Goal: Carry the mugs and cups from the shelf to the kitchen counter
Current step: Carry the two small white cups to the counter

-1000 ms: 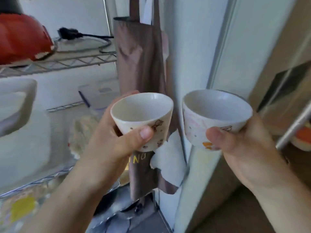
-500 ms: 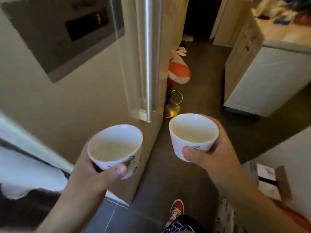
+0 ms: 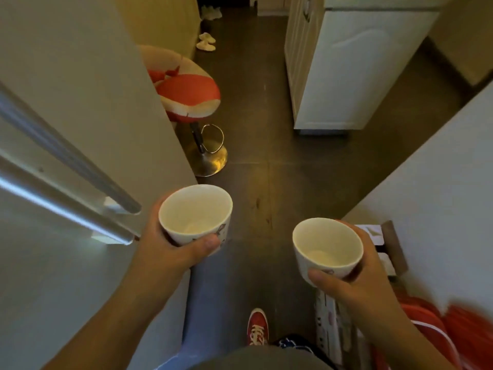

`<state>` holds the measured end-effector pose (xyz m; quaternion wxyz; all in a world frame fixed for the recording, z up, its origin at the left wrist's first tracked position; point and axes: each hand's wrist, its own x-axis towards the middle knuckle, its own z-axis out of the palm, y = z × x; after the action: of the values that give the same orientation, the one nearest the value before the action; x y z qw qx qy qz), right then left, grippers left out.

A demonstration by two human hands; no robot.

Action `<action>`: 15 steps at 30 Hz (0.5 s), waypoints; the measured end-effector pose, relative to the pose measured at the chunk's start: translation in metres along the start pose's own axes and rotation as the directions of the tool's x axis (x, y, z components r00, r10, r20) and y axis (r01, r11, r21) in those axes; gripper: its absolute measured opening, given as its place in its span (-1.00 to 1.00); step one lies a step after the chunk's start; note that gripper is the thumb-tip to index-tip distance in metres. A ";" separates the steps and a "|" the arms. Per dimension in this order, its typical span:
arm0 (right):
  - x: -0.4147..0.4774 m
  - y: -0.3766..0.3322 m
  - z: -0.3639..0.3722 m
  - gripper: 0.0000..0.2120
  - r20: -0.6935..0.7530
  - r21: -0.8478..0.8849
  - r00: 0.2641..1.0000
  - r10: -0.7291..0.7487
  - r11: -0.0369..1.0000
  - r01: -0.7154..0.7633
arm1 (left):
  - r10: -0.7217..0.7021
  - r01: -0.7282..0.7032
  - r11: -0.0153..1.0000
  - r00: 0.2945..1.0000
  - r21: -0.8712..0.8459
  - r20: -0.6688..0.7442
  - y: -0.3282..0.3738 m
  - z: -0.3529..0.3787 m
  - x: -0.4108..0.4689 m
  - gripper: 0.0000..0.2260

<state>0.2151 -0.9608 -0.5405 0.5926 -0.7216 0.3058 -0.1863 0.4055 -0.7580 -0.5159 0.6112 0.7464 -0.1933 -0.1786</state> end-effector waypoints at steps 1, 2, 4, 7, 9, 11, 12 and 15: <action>0.009 0.005 -0.004 -0.31 -0.005 -0.008 1.000 0.011 1.000 -0.011 | 0.000 0.000 1.000 1.000 0.004 0.009 -0.001 0.007 0.009 -0.38; 0.017 0.010 -0.008 -0.30 -0.007 -0.013 1.000 0.022 1.000 -0.022 | -0.003 0.003 1.000 1.000 0.004 0.016 -0.003 0.012 0.018 -0.36; 0.035 0.019 -0.010 -0.28 -0.006 -0.017 0.999 0.033 0.999 -0.033 | -0.012 0.011 1.000 0.999 0.022 0.031 -0.009 0.019 0.035 -0.29; 0.068 0.030 -0.007 -0.25 -0.002 -0.030 0.999 0.046 0.998 -0.046 | -0.034 0.032 0.996 0.999 0.083 0.025 -0.020 0.023 0.058 -0.31; 0.095 0.034 -0.002 -0.25 -0.006 -0.038 0.998 0.059 0.998 -0.059 | -0.060 0.058 0.994 0.998 0.096 0.017 -0.029 0.024 0.075 -0.30; 0.125 0.035 0.004 -0.25 -0.011 -0.041 0.998 0.063 0.997 -0.063 | -0.086 0.085 0.992 0.996 0.097 0.006 -0.037 0.026 0.096 -0.33; 0.141 0.034 0.008 -0.24 -0.016 -0.039 0.998 0.065 0.997 -0.065 | -0.098 0.098 0.991 0.995 0.093 0.000 -0.041 0.027 0.108 -0.36; 0.199 0.031 0.018 -0.27 -0.034 -0.027 0.998 0.059 0.998 -0.060 | -0.131 0.133 0.988 0.991 0.076 -0.023 -0.053 0.034 0.154 -0.34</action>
<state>0.3678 -1.0829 -0.5934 0.5825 -0.7173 0.3395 -0.1759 0.5251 -0.8552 -0.5786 0.5703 0.7823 -0.1448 -0.2043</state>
